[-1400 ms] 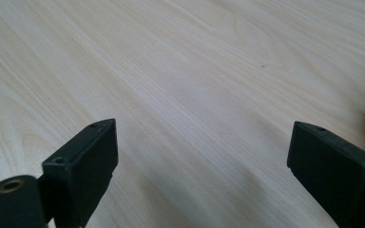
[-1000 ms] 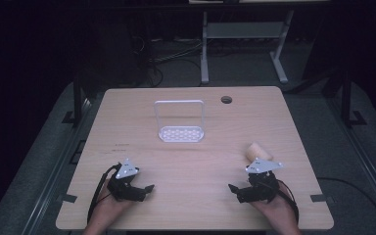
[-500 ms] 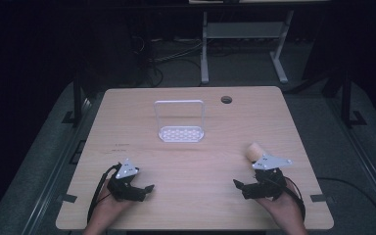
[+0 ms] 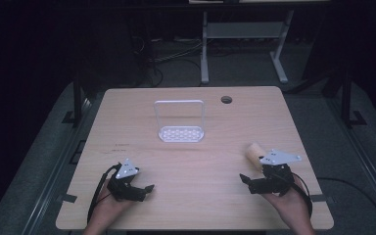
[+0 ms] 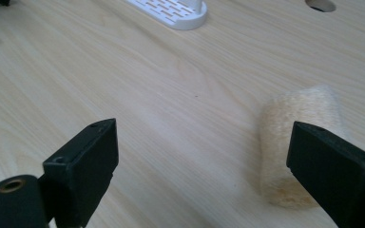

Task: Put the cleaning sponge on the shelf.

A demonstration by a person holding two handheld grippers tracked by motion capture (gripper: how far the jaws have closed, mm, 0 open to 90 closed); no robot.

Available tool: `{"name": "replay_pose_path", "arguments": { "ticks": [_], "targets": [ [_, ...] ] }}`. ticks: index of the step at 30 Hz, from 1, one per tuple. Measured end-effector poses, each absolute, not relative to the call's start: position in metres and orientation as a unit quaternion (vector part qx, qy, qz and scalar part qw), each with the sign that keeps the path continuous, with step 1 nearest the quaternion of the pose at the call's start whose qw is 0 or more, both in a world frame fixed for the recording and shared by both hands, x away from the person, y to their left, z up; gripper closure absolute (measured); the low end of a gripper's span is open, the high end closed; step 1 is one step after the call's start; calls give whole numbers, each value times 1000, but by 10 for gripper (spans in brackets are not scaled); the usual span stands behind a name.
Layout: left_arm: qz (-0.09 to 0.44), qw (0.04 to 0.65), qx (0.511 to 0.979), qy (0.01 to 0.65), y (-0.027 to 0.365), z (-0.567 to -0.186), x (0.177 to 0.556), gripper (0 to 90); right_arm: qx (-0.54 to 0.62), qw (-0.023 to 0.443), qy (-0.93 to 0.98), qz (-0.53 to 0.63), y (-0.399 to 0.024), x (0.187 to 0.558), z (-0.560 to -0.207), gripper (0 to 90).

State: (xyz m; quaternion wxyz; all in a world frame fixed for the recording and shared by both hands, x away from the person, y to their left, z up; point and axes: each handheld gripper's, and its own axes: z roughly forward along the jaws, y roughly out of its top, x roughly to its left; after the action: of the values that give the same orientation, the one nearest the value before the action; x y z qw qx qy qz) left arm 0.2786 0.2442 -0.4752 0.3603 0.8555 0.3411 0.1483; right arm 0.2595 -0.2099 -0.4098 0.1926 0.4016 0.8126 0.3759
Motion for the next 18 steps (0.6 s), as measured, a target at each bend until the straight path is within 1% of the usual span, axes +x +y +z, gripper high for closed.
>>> {"name": "replay_pose_path", "arguments": {
  "ticks": [9,18],
  "targets": [
    [148,360,855,341,244,-475,279,123,420,199,801,376,-231,267,-405,99],
    [148,361,855,342,244,-475,278,123,430,200,798,372,-238,278,-403,99]
  ]
}}
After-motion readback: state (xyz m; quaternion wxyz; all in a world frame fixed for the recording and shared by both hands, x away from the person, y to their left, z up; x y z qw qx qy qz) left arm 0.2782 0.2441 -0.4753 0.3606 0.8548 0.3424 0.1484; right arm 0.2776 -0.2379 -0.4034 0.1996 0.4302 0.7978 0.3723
